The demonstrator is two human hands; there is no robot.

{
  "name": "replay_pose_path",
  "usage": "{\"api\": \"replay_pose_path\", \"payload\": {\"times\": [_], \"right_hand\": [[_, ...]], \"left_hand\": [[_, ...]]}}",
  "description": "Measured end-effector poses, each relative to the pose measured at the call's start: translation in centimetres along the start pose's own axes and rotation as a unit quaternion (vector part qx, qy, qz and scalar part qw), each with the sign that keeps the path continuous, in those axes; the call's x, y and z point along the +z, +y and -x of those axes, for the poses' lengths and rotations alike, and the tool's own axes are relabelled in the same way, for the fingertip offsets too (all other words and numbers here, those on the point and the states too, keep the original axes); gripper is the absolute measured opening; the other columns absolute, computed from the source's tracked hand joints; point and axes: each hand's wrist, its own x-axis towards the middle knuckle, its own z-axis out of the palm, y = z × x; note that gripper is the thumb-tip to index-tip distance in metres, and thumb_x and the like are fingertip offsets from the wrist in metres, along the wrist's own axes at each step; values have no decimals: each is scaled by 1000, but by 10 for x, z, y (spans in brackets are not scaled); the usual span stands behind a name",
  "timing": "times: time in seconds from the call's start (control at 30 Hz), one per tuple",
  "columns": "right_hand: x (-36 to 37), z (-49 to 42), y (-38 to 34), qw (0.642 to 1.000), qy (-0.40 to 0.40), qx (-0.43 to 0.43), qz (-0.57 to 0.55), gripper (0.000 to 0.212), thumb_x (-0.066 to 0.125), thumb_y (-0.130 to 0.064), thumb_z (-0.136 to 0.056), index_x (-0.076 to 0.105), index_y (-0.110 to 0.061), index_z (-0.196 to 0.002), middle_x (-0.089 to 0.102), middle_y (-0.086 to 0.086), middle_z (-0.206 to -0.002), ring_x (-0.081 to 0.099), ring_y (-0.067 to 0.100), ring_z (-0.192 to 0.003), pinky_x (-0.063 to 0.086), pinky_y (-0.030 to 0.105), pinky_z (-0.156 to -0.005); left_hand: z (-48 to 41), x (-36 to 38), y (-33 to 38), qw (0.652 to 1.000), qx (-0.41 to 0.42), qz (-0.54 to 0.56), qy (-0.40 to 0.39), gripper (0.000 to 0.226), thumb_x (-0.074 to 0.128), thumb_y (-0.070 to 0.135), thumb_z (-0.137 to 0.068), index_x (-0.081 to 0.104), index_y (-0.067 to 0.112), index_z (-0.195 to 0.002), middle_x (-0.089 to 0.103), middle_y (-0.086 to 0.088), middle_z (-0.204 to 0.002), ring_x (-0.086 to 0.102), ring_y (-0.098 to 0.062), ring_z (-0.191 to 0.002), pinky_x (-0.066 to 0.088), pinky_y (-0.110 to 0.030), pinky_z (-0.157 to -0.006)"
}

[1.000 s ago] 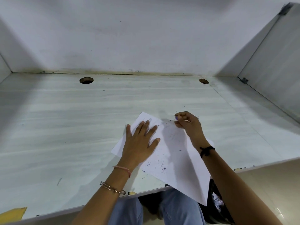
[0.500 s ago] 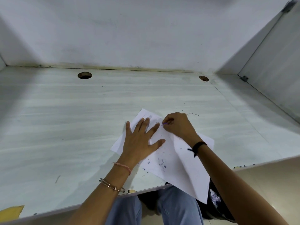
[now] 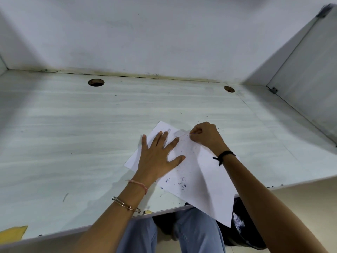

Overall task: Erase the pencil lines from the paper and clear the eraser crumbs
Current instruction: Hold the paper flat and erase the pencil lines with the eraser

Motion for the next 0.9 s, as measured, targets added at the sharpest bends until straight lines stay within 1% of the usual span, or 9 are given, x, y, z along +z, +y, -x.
{"api": "replay_pose_path", "payload": {"times": [0.13, 0.27, 0.3, 0.37, 0.43, 0.53, 0.6, 0.77, 0.9], "right_hand": [[16, 9, -7, 997, -46, -45, 35, 7, 65, -5, -80, 72, -6, -80, 62, -1, -70, 49, 2, -53, 34, 5, -44], [-3, -3, 9, 1000, 11, 6, -11, 8, 64, -2, -80, 72, -3, -81, 64, 5, -74, 52, 4, -57, 42, 14, -53], [-7, -5, 7, 1000, 15, 12, -4, 7, 64, -1, -80, 71, -2, -80, 64, 6, -75, 52, 4, -58, 42, 12, -51], [1, -1, -1, 1000, 3, -11, 17, 7, 65, -2, -80, 71, -3, -80, 65, 4, -78, 54, 4, -59, 40, 8, -49], [16, 10, -7, 998, -22, -43, 26, 6, 65, -7, -80, 71, -8, -81, 65, 2, -78, 56, 7, -61, 41, 11, -52], [10, 10, 5, 1000, -16, -20, -1, 8, 63, -9, -81, 71, -9, -84, 65, 1, -77, 57, 8, -65, 39, 8, -51], [-5, 2, 10, 1000, 8, 11, -2, 10, 62, -6, -80, 72, -5, -84, 67, 5, -83, 58, 13, -67, 40, 13, -52], [10, 13, 1, 998, -42, -46, 13, 6, 66, -11, -82, 71, -11, -83, 65, -2, -80, 54, 1, -63, 38, 5, -49], [0, 0, 7, 1000, -1, -5, 12, 8, 64, -10, -82, 71, -9, -85, 69, 5, -90, 56, 7, -66, 38, 13, -53]], "left_hand": [[0, 1, 0, 1000, 4, -5, 10, 87, -4, 80, -75, 12, 44, -153, 3, 3, -164, 0, -17, -151, -9, -62, -113], [1, -1, 1, 1000, 3, 4, -4, 82, 3, 81, -78, 12, 46, -152, 1, 5, -164, -4, -14, -150, -11, -59, -114], [2, -2, 0, 1000, 3, 3, 2, 83, 2, 81, -78, 13, 45, -152, 2, 4, -164, -3, -14, -150, -10, -60, -114], [1, -1, 0, 1000, 4, -4, 6, 85, -1, 81, -76, 14, 45, -152, 3, 3, -164, 0, -16, -150, -9, -61, -114], [0, -1, 1, 1000, 1, -14, 2, 84, -2, 80, -77, 10, 45, -153, 1, 4, -164, -1, -16, -150, -9, -62, -114], [1, -4, 2, 1000, -1, 3, -14, 75, 14, 78, -85, 11, 45, -152, -1, 4, -164, -4, -14, -150, -11, -60, -114], [2, -5, 1, 1000, 0, 9, -15, 73, 19, 77, -88, 12, 45, -152, -1, 4, -164, -4, -14, -150, -12, -59, -114], [1, -3, 1, 1000, 0, -8, -3, 88, -4, 81, -74, 12, 45, -152, 1, 4, -164, -2, -15, -150, -9, -61, -113], [2, -4, 1, 1000, 1, 0, -9, 89, -4, 81, -73, 11, 45, -152, 1, 4, -164, -4, -14, -150, -10, -60, -114]]}}
